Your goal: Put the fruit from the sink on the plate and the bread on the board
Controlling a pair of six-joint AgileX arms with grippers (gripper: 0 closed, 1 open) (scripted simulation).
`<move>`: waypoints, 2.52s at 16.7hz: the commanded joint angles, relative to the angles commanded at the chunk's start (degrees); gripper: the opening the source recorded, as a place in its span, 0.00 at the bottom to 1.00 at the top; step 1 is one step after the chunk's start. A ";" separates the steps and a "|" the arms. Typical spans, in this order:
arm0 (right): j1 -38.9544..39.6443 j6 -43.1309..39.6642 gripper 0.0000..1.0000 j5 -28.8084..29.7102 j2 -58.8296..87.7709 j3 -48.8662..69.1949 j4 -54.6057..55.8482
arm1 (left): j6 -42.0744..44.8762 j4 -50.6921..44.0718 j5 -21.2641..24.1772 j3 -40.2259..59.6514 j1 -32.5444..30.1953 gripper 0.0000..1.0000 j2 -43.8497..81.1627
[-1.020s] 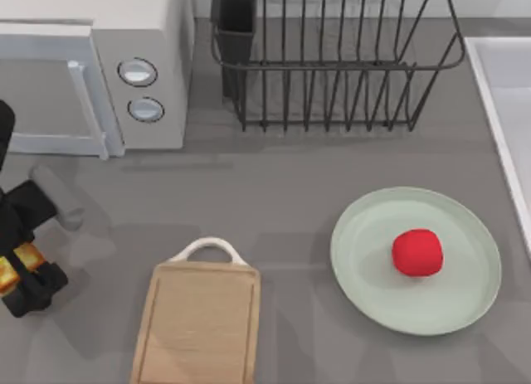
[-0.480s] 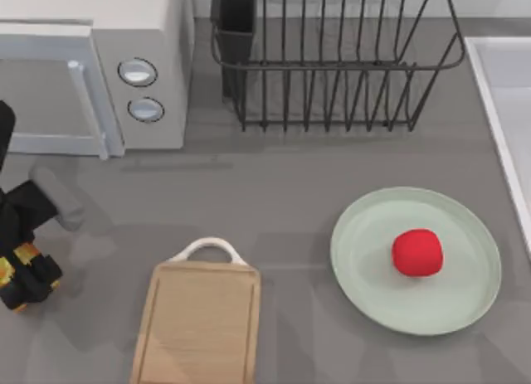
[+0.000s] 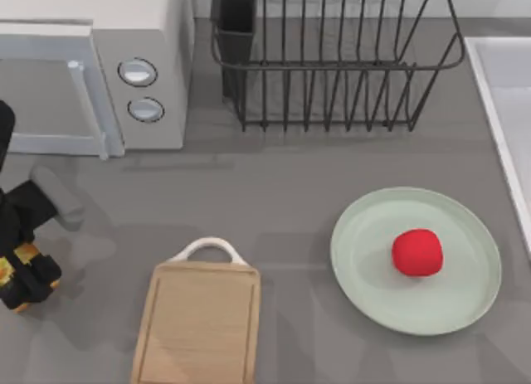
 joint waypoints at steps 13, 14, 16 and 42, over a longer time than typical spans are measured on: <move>0.00 0.00 1.00 0.00 0.00 0.00 0.00 | -0.53 -22.01 0.41 13.04 -0.16 0.00 -8.35; 0.00 0.00 1.00 0.00 0.00 0.00 0.00 | -0.57 -23.36 0.40 14.05 -0.23 0.00 -9.17; 0.00 0.00 1.00 0.00 0.00 0.00 0.00 | -0.64 -24.28 0.40 14.74 -0.29 0.00 -9.86; 0.00 0.00 1.00 0.00 0.00 0.00 0.00 | -117.95 -26.10 0.43 19.12 -27.52 0.00 2.63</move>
